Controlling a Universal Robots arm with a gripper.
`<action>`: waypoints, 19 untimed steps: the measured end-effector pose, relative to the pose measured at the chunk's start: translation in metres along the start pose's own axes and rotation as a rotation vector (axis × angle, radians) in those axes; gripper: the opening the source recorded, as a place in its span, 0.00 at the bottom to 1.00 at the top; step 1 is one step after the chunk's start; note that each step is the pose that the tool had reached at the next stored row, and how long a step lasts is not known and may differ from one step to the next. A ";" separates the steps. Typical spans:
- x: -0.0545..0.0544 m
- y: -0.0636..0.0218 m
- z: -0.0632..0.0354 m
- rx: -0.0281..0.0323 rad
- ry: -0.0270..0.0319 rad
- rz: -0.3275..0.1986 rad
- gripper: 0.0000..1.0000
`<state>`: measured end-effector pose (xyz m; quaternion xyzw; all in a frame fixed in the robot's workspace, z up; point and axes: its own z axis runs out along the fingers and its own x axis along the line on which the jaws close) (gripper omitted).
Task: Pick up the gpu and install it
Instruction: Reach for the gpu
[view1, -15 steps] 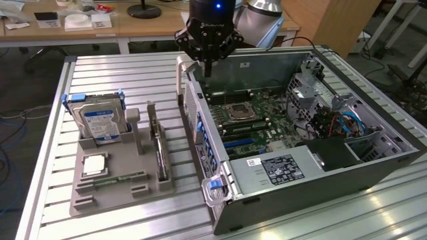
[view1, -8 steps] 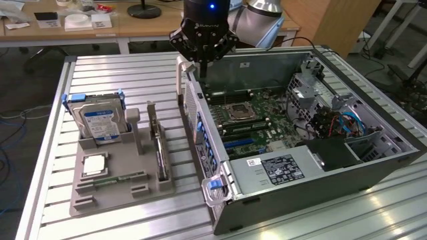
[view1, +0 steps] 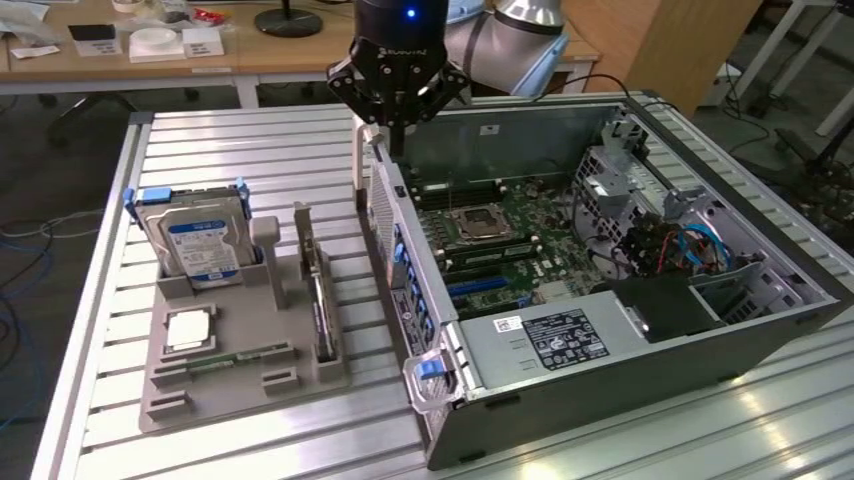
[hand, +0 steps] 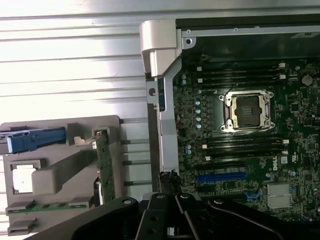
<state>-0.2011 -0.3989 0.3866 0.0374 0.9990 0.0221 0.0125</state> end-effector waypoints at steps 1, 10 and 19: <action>0.002 -0.0001 0.0001 0.0000 0.0000 0.000 0.11; 0.018 -0.0014 0.0012 0.0000 0.0000 0.000 0.11; 0.029 -0.0023 0.0023 -0.0001 -0.0001 0.000 0.11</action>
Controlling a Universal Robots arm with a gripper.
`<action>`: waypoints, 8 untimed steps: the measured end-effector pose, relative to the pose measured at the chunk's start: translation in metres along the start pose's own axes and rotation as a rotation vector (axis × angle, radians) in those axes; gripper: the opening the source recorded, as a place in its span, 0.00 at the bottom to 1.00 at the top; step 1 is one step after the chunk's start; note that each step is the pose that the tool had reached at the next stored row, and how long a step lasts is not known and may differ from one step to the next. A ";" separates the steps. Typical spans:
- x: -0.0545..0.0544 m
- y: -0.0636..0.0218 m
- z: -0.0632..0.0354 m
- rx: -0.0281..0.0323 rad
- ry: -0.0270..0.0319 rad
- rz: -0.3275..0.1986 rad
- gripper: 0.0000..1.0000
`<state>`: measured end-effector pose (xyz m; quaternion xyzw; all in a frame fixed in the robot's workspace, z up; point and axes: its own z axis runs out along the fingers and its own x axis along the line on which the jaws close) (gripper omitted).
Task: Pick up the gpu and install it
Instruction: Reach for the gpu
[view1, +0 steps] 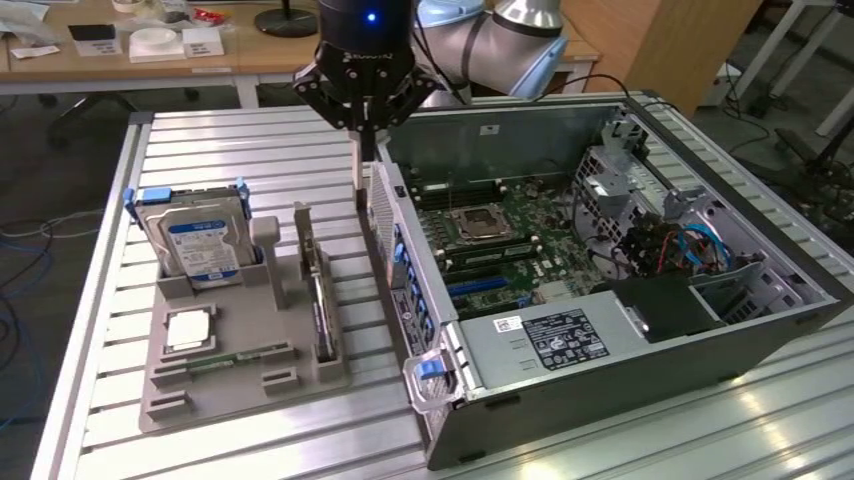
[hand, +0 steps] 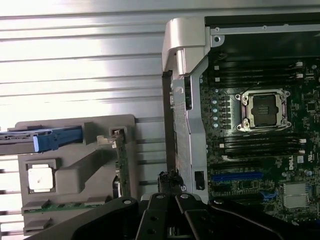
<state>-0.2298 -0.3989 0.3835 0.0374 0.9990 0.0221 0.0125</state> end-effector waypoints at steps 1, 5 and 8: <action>0.001 -0.0001 0.0001 0.0000 0.0000 0.000 0.11; 0.005 -0.0004 0.0006 0.0000 0.0000 0.000 0.11; 0.010 -0.0008 0.0011 0.0001 0.0000 0.000 0.11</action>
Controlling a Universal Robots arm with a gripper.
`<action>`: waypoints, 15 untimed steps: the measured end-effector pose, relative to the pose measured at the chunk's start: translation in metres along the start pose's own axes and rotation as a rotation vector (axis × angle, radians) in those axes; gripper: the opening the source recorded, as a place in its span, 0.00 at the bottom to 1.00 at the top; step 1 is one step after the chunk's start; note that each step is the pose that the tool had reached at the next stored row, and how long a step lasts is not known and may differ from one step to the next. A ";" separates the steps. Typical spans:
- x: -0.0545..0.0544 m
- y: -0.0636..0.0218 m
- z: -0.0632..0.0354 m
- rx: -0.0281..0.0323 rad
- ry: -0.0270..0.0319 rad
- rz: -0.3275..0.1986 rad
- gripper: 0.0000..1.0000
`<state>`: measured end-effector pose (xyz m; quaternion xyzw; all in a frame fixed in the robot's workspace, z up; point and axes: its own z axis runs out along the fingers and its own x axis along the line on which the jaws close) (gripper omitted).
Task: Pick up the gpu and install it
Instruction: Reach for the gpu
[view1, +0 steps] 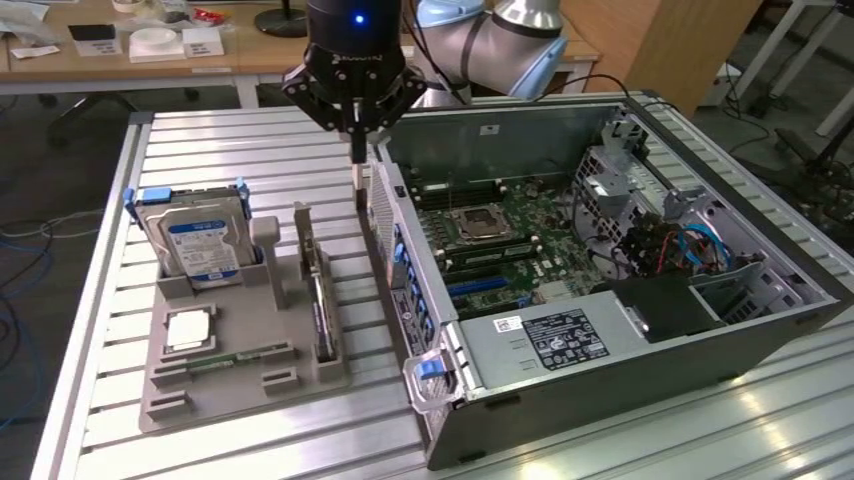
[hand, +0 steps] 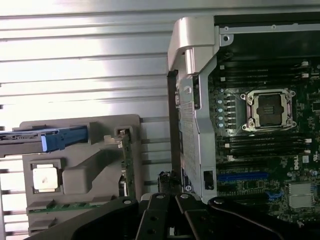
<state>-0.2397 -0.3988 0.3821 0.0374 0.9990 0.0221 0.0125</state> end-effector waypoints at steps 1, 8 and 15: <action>0.003 -0.0002 0.0002 0.0000 0.0000 0.000 0.11; 0.022 -0.0018 0.0022 -0.0001 0.0000 0.000 0.11; 0.037 -0.0030 0.0034 0.0000 -0.0001 0.001 0.11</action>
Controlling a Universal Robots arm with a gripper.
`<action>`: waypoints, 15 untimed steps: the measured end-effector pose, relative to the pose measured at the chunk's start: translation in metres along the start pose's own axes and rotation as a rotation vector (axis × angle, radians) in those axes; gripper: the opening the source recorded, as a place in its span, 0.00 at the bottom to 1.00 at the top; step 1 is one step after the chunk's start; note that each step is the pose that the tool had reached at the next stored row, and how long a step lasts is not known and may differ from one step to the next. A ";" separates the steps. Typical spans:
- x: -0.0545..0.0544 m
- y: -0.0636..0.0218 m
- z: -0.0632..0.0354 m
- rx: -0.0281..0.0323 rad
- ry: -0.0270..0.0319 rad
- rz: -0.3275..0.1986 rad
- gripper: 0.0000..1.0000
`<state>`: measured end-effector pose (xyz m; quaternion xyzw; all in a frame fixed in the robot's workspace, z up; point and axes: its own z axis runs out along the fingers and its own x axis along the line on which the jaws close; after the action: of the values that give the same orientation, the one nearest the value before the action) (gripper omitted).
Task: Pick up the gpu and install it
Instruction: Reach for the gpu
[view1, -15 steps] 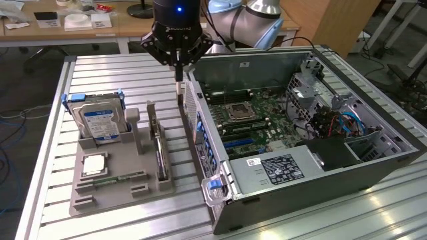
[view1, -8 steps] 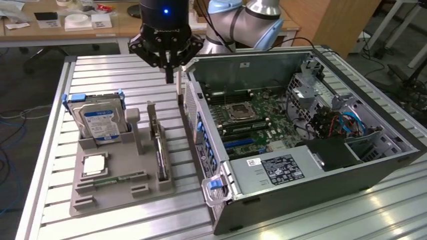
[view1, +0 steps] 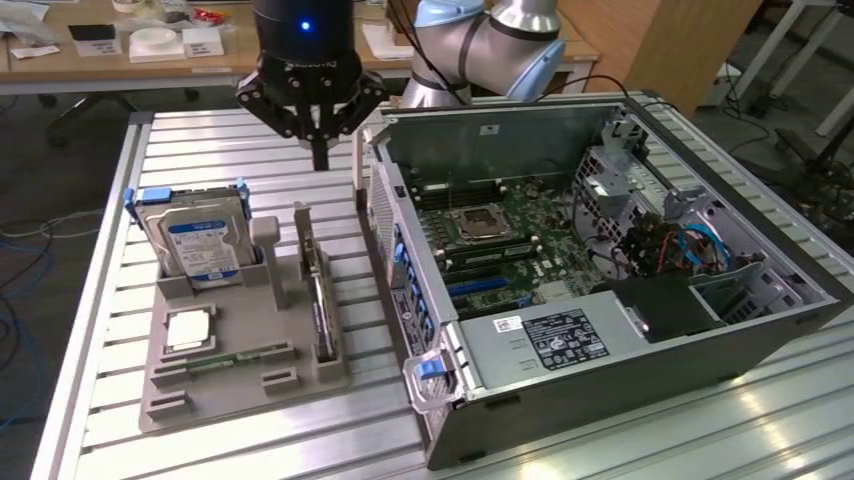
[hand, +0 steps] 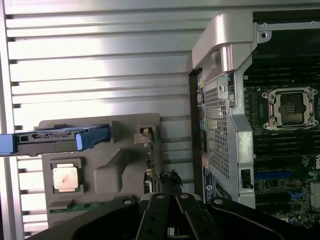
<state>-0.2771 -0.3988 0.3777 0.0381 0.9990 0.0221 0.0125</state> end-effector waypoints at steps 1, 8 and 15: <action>0.002 -0.0001 0.0001 -0.0001 -0.0001 0.000 0.11; 0.013 -0.0011 0.0008 0.0001 -0.0001 0.003 0.11; 0.016 -0.0019 0.0008 0.0003 0.0000 0.004 0.11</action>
<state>-0.2931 -0.3995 0.3765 0.0401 0.9989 0.0220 0.0125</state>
